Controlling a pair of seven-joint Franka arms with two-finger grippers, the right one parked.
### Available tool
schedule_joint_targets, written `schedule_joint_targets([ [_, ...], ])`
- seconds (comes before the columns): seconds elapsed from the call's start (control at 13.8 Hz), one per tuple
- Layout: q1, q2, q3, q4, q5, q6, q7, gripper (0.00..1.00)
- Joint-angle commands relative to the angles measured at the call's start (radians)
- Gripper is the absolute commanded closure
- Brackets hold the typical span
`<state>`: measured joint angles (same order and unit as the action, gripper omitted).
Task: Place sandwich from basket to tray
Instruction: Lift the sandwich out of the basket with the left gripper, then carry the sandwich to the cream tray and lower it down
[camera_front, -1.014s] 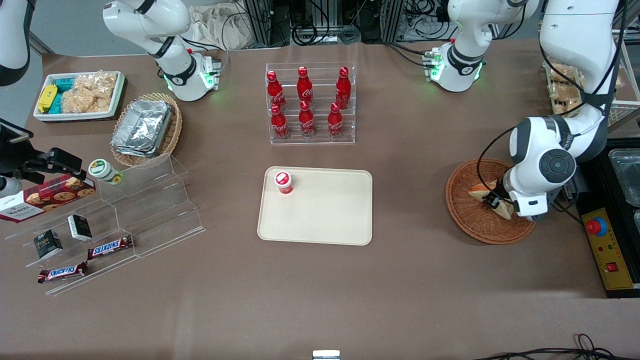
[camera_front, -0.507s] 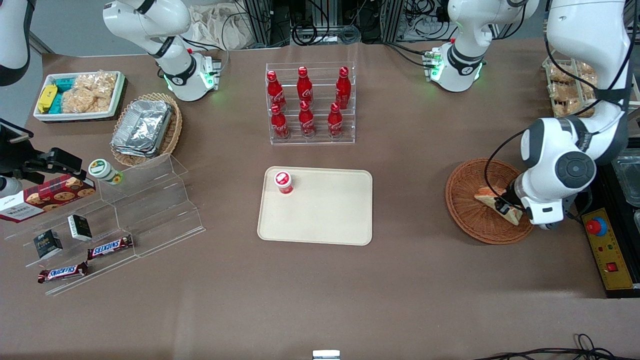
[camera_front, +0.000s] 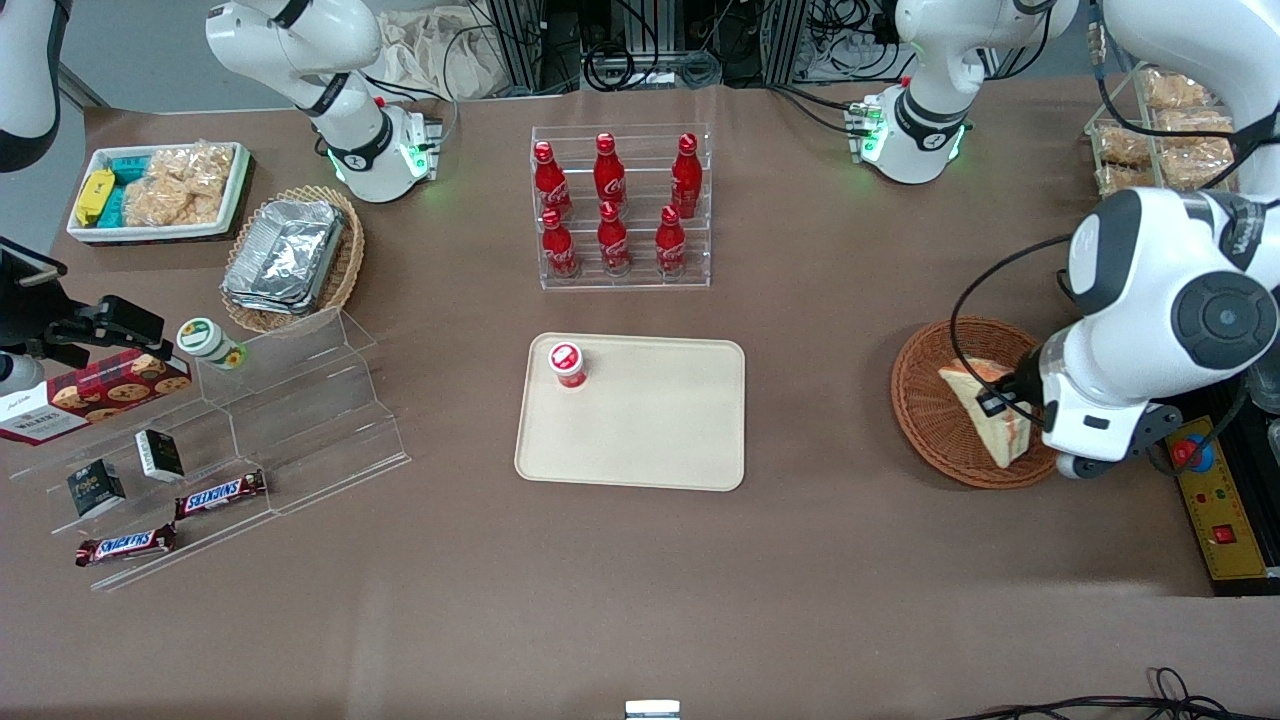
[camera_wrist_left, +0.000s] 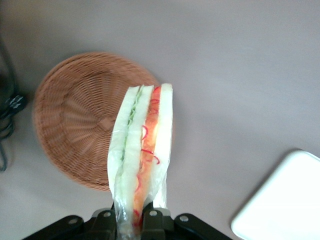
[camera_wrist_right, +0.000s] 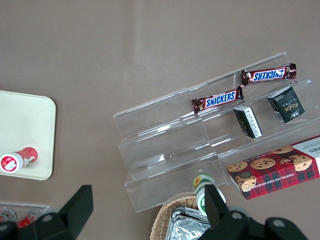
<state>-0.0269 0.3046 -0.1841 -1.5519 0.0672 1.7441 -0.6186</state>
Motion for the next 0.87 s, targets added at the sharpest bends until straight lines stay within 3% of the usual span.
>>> schedule_joint_targets([
  [0.0,-0.04,0.115,-0.098,0.14,-0.009,-0.032,0.022,1.0],
  [0.43,-0.25,0.367,-0.127,0.217,0.008,0.184,-0.119,1.0],
  [0.8,-0.35,0.473,-0.121,0.225,0.013,0.201,-0.125,1.0],
])
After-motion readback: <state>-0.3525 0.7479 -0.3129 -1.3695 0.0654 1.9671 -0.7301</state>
